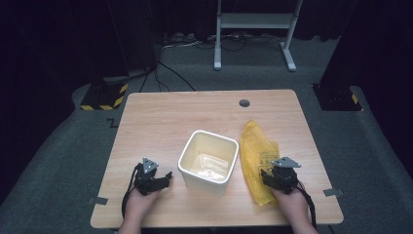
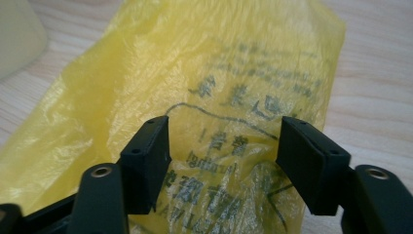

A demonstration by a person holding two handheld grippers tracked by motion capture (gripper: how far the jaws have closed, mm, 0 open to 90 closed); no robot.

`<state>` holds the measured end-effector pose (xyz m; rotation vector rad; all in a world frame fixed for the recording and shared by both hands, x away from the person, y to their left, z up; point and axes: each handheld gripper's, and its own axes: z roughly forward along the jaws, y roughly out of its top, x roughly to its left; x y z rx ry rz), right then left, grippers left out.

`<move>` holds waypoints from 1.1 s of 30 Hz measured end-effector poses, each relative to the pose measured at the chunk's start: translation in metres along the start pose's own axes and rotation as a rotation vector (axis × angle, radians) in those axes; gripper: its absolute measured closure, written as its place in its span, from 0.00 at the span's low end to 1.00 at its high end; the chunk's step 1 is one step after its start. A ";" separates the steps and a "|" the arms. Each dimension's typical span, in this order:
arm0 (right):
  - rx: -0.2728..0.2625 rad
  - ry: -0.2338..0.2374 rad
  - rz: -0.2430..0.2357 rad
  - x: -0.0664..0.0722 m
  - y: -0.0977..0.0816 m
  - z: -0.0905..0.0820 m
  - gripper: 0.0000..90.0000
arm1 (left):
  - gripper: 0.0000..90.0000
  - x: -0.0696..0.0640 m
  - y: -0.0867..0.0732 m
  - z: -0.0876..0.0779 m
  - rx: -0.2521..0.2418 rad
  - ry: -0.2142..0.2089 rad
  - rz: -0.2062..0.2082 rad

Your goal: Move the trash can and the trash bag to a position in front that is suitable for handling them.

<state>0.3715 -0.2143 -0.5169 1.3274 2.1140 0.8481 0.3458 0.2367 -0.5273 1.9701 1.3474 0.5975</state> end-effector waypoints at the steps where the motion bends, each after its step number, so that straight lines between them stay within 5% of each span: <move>1: -0.014 0.001 0.004 0.000 0.000 -0.003 0.40 | 0.27 0.000 0.000 0.000 0.002 0.002 -0.002; 5: -0.083 -0.011 0.035 -0.014 -0.003 -0.022 0.41 | 0.23 -0.002 0.001 0.001 0.009 0.002 -0.006; 11: -0.079 -0.085 0.056 -0.042 -0.023 -0.031 0.44 | 0.17 -0.003 0.000 0.001 0.020 0.000 0.000; 13: -0.067 -0.089 0.096 -0.055 -0.034 -0.029 0.45 | 0.17 -0.004 0.000 0.000 0.026 -0.001 -0.006; 18: -0.064 -0.076 0.150 -0.065 -0.042 -0.031 0.44 | 0.16 -0.005 0.001 -0.006 0.079 0.019 -0.020; 22: -0.047 -0.070 0.137 -0.067 -0.043 -0.030 0.42 | 0.16 -0.006 -0.001 -0.017 0.065 0.016 -0.028; 27: -0.028 -0.052 0.139 -0.069 -0.042 -0.028 0.40 | 0.16 -0.011 -0.003 -0.035 -0.036 0.025 -0.032; 33: -0.027 -0.048 0.140 -0.069 -0.042 -0.028 0.40 | 0.16 -0.015 0.003 -0.054 -0.284 0.004 -0.027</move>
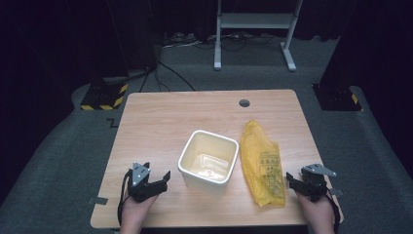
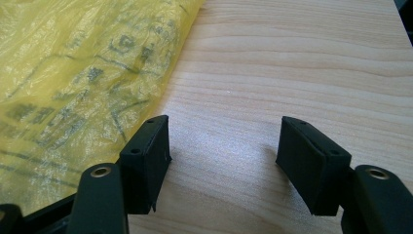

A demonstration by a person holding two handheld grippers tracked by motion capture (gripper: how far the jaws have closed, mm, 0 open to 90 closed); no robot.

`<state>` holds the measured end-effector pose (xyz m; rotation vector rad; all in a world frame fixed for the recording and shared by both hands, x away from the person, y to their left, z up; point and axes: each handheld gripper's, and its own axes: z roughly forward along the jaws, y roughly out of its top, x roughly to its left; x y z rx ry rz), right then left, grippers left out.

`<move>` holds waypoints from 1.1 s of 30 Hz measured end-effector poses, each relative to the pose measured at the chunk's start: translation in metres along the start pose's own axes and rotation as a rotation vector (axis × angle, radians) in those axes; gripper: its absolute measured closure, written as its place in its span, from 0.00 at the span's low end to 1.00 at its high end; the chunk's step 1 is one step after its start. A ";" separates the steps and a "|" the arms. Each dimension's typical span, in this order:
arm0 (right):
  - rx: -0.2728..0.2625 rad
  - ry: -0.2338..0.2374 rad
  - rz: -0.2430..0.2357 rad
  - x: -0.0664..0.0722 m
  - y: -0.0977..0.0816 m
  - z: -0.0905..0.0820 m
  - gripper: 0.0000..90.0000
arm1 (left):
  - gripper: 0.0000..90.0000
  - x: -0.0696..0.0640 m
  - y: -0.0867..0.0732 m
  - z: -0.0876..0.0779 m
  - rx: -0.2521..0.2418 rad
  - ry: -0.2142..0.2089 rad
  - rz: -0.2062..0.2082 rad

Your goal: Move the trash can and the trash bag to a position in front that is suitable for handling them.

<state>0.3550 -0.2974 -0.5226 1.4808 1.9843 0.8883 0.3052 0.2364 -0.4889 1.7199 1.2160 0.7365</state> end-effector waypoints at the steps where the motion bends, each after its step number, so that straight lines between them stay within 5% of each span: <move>1: 0.000 0.000 0.000 0.000 0.000 0.000 0.40 | 0.16 -0.001 0.002 -0.003 -0.031 -0.001 -0.006; 8: 0.001 -0.001 0.001 0.001 0.001 0.001 0.40 | 0.16 -0.007 0.021 -0.031 -0.201 -0.017 -0.001; 18: 0.002 0.003 0.002 0.000 0.001 0.001 0.39 | 0.15 -0.022 0.052 -0.055 -0.350 -0.036 0.024; 27: 0.002 0.004 0.004 0.000 0.001 0.001 0.39 | 0.15 -0.034 0.069 -0.059 -0.387 -0.059 0.033; 33: 0.002 0.004 0.003 0.000 0.001 0.001 0.39 | 0.14 -0.040 0.075 -0.053 -0.365 -0.062 0.029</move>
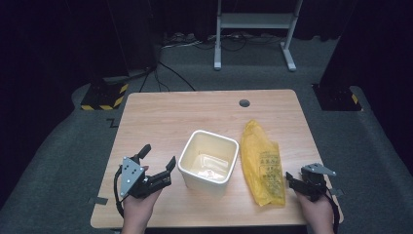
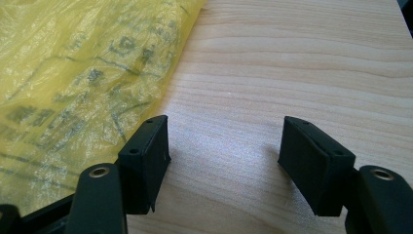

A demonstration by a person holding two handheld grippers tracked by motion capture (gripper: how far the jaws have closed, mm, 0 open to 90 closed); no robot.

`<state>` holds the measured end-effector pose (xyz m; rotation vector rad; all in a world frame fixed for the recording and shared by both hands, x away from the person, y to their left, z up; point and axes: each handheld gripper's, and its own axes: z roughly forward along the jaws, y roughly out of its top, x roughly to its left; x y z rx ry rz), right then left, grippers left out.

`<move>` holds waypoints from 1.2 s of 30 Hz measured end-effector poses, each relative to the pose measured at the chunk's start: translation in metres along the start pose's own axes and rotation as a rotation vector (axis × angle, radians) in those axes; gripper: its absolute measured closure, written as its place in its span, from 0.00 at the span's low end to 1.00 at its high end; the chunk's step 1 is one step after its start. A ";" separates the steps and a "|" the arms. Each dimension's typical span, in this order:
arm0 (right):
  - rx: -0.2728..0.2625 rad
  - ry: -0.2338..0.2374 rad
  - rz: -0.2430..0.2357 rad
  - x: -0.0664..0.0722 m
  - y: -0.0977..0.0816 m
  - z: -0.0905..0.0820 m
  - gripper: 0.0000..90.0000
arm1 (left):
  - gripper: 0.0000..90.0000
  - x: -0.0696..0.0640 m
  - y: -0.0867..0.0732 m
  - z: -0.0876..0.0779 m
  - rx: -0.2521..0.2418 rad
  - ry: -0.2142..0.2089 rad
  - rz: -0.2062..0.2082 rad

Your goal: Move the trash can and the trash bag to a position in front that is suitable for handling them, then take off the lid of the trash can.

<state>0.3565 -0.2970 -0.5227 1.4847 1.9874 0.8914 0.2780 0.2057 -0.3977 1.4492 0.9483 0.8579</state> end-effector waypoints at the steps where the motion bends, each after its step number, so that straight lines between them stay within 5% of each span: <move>1: 0.000 0.000 0.000 0.000 0.000 0.000 0.39 | 0.14 -0.001 0.000 0.002 0.006 0.002 -0.001; 10: 0.000 0.000 0.000 0.000 0.000 0.000 0.39 | 0.16 -0.013 0.000 0.022 0.093 -0.010 0.015; 15: 0.000 0.002 -0.001 0.000 0.000 0.000 0.38 | 0.17 -0.021 -0.003 0.045 0.171 0.024 0.054; 19: 0.000 0.003 -0.001 0.000 0.000 0.000 0.38 | 0.19 -0.021 -0.008 0.055 0.216 0.029 0.034; 31: 0.001 0.007 -0.005 0.000 0.000 0.000 0.38 | 0.42 -0.022 -0.004 0.069 0.258 0.013 0.003; 36: 0.001 0.007 -0.005 0.000 0.000 0.000 0.38 | 0.51 -0.024 -0.002 0.074 0.331 0.018 0.020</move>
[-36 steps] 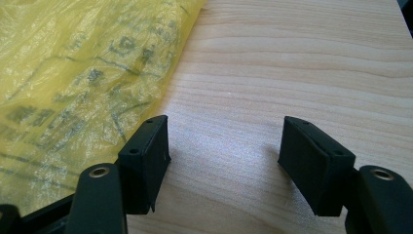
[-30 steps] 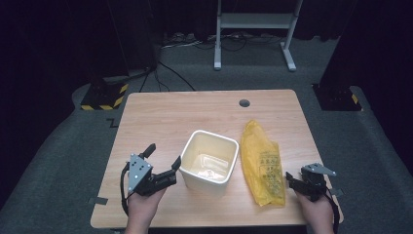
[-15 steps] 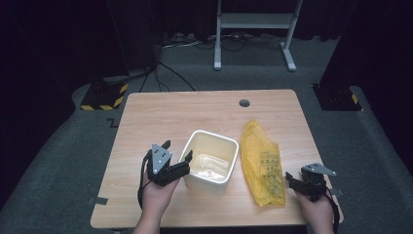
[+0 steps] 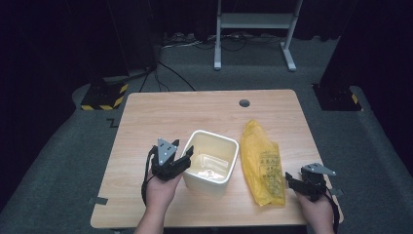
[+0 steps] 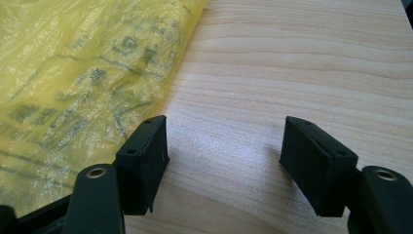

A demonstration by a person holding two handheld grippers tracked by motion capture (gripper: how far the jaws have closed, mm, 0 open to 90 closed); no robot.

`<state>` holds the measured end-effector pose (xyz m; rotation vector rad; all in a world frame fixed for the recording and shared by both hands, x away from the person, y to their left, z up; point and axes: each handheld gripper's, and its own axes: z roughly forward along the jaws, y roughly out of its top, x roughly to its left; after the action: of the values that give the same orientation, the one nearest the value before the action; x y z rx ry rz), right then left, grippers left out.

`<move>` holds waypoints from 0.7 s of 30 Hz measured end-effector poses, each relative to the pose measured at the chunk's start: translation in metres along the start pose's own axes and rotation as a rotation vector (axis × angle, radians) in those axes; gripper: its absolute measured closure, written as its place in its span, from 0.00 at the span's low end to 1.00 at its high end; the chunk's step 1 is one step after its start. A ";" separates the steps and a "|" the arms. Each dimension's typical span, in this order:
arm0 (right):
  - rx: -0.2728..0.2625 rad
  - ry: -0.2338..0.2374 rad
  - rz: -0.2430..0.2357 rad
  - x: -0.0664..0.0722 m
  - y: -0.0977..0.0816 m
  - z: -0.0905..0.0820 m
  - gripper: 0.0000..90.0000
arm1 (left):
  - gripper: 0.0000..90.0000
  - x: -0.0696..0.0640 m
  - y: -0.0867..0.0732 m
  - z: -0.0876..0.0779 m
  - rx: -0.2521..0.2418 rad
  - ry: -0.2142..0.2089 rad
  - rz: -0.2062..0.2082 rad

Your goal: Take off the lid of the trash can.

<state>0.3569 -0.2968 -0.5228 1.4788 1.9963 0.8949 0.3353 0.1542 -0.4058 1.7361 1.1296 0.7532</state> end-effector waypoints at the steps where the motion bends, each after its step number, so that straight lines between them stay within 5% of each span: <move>1: 0.000 0.000 0.001 0.000 0.000 0.000 0.38 | 0.52 0.000 0.000 0.001 0.011 0.004 0.008; 5: 0.001 0.002 0.001 0.000 0.000 0.000 0.38 | 0.60 -0.001 -0.002 0.003 0.036 -0.014 0.016; 15: 0.001 0.002 0.001 0.000 0.000 0.000 0.38 | 0.74 -0.005 -0.003 0.007 0.085 0.042 0.025; 21: 0.001 0.002 0.001 0.000 0.000 0.000 0.38 | 0.80 -0.002 -0.003 0.009 0.119 0.044 -0.027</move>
<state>0.3572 -0.2967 -0.5227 1.4800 1.9981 0.8964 0.3410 0.1496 -0.4125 1.8072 1.2476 0.7235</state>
